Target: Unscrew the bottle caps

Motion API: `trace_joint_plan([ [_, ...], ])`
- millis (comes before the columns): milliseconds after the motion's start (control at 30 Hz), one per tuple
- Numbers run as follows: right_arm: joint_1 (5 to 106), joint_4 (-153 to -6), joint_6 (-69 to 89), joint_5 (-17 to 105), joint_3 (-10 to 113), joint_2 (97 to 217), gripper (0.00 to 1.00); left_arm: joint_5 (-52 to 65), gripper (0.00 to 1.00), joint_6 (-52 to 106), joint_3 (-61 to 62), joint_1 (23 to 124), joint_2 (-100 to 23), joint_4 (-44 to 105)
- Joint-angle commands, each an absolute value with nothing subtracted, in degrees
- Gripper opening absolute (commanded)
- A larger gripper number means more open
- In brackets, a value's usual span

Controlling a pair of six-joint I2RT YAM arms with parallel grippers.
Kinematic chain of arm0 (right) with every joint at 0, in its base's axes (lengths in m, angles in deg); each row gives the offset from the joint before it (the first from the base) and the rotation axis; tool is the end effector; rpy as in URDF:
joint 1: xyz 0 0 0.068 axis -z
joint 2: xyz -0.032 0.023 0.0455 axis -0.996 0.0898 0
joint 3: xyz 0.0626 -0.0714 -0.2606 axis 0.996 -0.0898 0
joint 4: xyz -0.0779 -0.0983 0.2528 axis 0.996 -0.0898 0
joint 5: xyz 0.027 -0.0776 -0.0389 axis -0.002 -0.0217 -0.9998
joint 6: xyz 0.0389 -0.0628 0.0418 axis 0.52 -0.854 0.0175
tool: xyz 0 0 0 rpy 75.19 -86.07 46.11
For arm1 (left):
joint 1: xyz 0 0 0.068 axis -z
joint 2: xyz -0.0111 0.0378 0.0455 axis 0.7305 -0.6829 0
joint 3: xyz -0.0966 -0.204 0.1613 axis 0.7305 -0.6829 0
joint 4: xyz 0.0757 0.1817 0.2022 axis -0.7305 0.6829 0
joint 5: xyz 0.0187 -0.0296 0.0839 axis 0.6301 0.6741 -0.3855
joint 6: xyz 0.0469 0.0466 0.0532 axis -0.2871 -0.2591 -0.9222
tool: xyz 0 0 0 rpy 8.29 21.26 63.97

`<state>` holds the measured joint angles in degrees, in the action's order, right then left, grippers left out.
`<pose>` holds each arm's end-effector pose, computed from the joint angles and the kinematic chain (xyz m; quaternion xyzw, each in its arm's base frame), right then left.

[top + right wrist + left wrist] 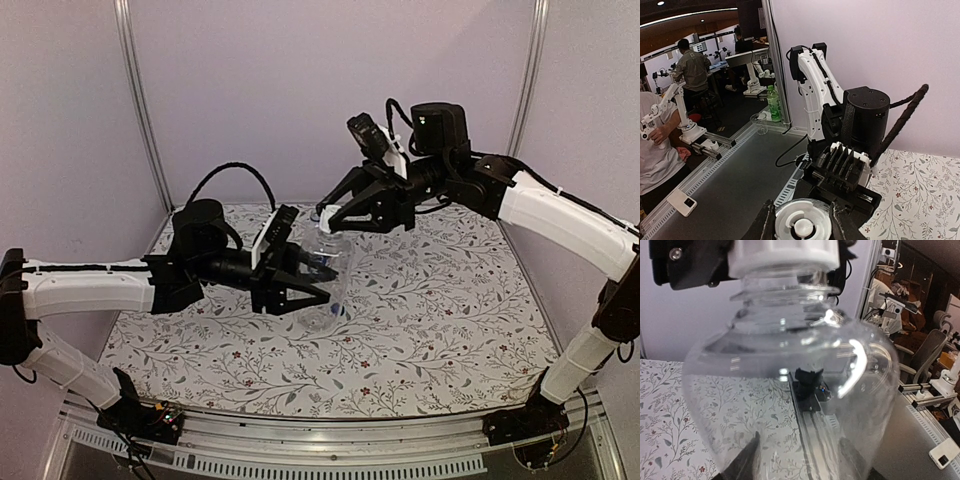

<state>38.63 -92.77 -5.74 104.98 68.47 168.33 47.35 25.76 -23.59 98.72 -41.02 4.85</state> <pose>0.2245 0.3346 0.4177 -0.6084 0.4170 0.5832 0.3405 0.1710 -0.3084 0.2919 0.5039 0.5082 -0.5809 0.3877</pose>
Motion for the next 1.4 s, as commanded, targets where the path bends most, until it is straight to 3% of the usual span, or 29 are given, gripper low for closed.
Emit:
trace_joint_plan([
  [0,40.4,-94.0,-4.8,99.9,69.5,168.7,0.22,47.2,0.37,23.4,-22.9,100.0,-40.4,3.7],
  [267,40.3,-93.8,2.4,86.4,68.9,164.6,0.79,29.3,0.37,20.2,-20.9,100.2,-40.5,11.5],
  [400,39.8,-91.2,9.9,79.3,68.2,162.6,0.94,22.1,0.37,19.9,-20.5,100.2,-40.8,13.2],
  [700,34.9,-90.9,20.0,53.4,68.9,163.2,0.97,14.2,0.36,19.8,-20.4,100.5,-40.7,14.5],
  [933,32.9,-90.6,22.0,48.1,68.7,165.9,0.95,12.3,0.36,19.7,-20.4,100.5,-40.1,14.8],
  [1367,31.0,-89.9,22.3,46.2,66.1,167.2,0.72,8.4,0.36,20.1,-20.6,100.5,-39.5,15.3],
])
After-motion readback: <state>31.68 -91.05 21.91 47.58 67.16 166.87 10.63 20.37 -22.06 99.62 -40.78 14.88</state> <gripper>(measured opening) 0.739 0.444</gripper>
